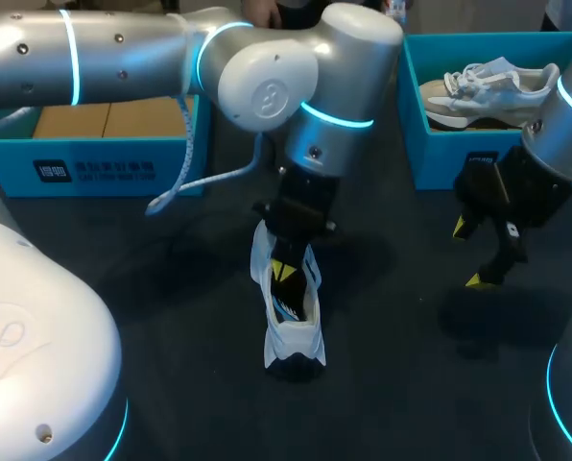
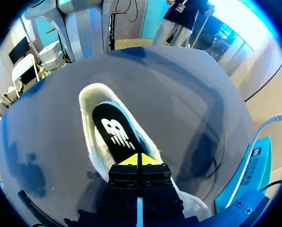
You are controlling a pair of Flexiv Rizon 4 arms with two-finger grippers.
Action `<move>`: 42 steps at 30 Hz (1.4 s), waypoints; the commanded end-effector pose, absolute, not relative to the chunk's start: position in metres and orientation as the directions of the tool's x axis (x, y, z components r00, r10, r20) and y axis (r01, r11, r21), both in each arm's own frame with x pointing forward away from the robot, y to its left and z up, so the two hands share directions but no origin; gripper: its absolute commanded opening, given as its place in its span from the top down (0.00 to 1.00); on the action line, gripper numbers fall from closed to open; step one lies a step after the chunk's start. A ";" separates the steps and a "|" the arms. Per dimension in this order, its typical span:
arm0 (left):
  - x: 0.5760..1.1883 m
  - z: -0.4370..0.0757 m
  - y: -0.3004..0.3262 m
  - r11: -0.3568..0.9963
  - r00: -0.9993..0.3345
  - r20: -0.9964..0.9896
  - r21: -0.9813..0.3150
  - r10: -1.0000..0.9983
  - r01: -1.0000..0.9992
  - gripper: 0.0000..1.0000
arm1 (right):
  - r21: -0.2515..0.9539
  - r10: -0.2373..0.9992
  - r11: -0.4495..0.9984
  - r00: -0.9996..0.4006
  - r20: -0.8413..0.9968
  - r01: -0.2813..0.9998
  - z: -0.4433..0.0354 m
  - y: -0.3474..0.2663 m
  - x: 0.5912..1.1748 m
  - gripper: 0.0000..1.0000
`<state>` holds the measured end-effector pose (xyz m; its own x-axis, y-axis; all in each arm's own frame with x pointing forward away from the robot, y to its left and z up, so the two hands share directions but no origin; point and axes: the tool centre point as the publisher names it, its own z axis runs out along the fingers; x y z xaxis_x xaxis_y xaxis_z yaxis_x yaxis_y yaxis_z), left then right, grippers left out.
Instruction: Take the shoe out of the shoebox, open the shoe tongue, remove and reinsert the insole, then place the shoe into the shoebox
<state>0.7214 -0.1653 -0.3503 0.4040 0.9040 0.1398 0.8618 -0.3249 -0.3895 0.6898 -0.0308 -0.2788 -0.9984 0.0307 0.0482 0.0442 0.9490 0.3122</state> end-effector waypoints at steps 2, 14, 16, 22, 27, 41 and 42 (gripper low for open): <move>0.714 -0.362 -0.166 -0.321 0.405 0.161 -0.383 0.900 0.866 1.00 | 0.310 0.031 0.950 -0.998 0.047 0.044 -0.280 -0.030 0.690 0.00; 0.707 -0.379 -0.157 -0.289 0.393 0.220 -0.388 0.893 0.875 1.00 | 0.310 0.031 0.950 -0.998 0.047 0.044 -0.280 -0.030 0.690 0.00; 0.708 -0.385 -0.154 -0.272 0.376 0.221 -0.391 0.900 0.879 1.00 | 0.310 0.031 0.950 -0.998 0.047 0.044 -0.280 -0.030 0.690 0.00; 0.708 -0.399 -0.156 -0.278 0.385 0.218 -0.399 0.897 0.874 1.00 | 0.310 0.031 0.950 -0.998 0.047 0.044 -0.280 -0.030 0.690 0.00; 0.706 -0.410 -0.158 -0.266 0.367 0.196 -0.405 0.909 0.875 1.00 | 0.310 0.031 0.950 -0.998 0.047 0.044 -0.280 -0.030 0.690 0.00; 0.705 -0.397 -0.162 -0.247 0.301 0.107 -0.350 0.948 0.903 1.00 | 0.310 0.031 0.950 -0.998 0.047 0.044 -0.280 -0.030 0.690 0.00; 0.703 -0.391 -0.161 -0.254 0.308 0.113 -0.342 0.945 0.905 1.00 | 0.310 0.031 0.950 -0.998 0.047 0.044 -0.280 -0.030 0.690 0.00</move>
<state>0.7090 -0.1692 -0.4060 0.3038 0.9461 0.1118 0.8961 -0.2439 -0.3708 0.6898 -0.0309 -0.2788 -0.9984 0.0305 0.0481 0.0441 0.9489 0.3126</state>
